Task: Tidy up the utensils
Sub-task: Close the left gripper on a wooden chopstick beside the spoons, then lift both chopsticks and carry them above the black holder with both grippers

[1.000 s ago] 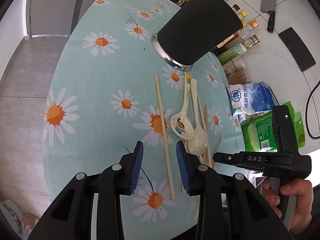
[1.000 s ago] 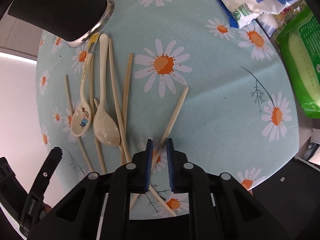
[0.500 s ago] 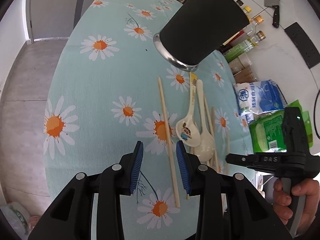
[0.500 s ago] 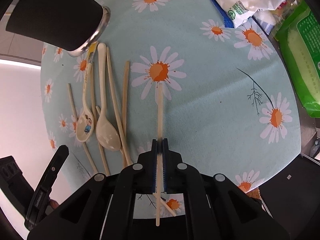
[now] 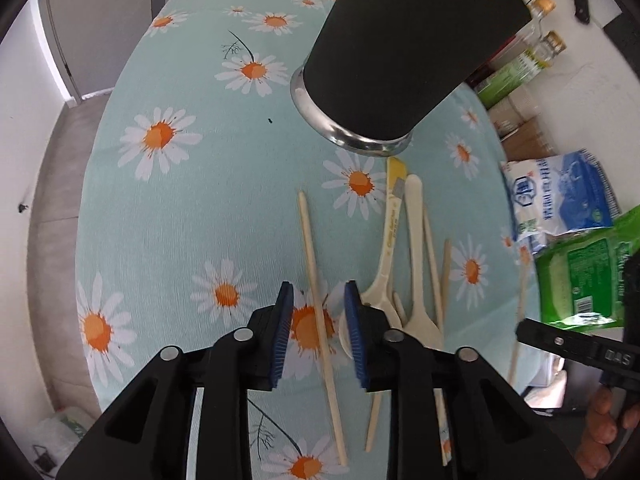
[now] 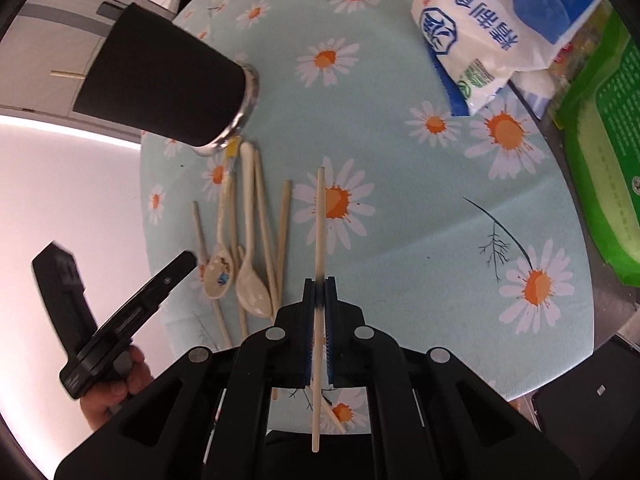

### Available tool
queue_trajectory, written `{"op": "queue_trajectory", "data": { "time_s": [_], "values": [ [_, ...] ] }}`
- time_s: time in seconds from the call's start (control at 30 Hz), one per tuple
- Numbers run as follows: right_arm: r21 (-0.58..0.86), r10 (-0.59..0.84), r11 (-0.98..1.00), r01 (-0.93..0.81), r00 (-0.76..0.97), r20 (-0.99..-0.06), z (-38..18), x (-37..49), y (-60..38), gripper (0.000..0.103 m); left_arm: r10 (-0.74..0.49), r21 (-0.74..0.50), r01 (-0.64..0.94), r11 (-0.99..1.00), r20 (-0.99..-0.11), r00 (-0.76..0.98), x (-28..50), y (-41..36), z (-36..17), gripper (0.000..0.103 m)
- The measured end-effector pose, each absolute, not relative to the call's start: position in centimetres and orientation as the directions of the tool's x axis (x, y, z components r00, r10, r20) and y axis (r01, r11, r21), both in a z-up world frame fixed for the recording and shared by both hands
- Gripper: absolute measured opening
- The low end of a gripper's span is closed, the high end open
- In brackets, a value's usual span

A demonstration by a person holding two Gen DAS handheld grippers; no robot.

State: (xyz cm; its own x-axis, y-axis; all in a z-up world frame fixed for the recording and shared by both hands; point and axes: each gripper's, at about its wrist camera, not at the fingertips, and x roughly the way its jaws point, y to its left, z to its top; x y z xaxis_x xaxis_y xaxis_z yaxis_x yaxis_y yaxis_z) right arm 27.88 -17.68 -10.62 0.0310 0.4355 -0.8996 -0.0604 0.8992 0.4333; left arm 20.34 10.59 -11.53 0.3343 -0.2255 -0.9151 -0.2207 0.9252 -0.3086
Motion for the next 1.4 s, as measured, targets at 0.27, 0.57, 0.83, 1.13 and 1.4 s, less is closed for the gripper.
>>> {"op": "queue_trajectory", "data": {
  "time_s": [0.27,0.57,0.83,1.13,1.4],
  "values": [
    [0.462,0.473,0.872,-0.161,0.039,-0.88,-9.5,27.9,-18.1,0.006,-0.109,-0.167,-0.241,0.956,-0.966,0.233,22.1,8.8,-12.2,0.022],
    [0.49,0.519,0.833,-0.258,0.056,-0.853,-7.8,26.7,-18.9,0.006,0.03,-0.006,-0.246,0.969,-0.99,0.141,23.8,7.2,-12.7,0.005],
    [0.505,0.546,0.805,-0.31,0.055,-0.836,-6.9,26.1,-20.1,0.006,0.084,0.042,-0.278,0.96,-0.987,0.139,24.3,7.3,-12.8,0.004],
    [0.515,0.56,0.783,-0.351,0.033,-0.828,-6.5,25.8,-19.6,0.006,0.066,-0.006,-0.303,0.953,-0.972,0.227,23.2,6.0,-10.9,0.004],
    [0.515,0.565,0.768,-0.381,0.024,-0.825,-5.9,26.4,-18.2,0.006,0.011,-0.103,-0.332,0.937,-0.946,0.325,20.2,6.2,-8.0,0.004]
  ]
}}
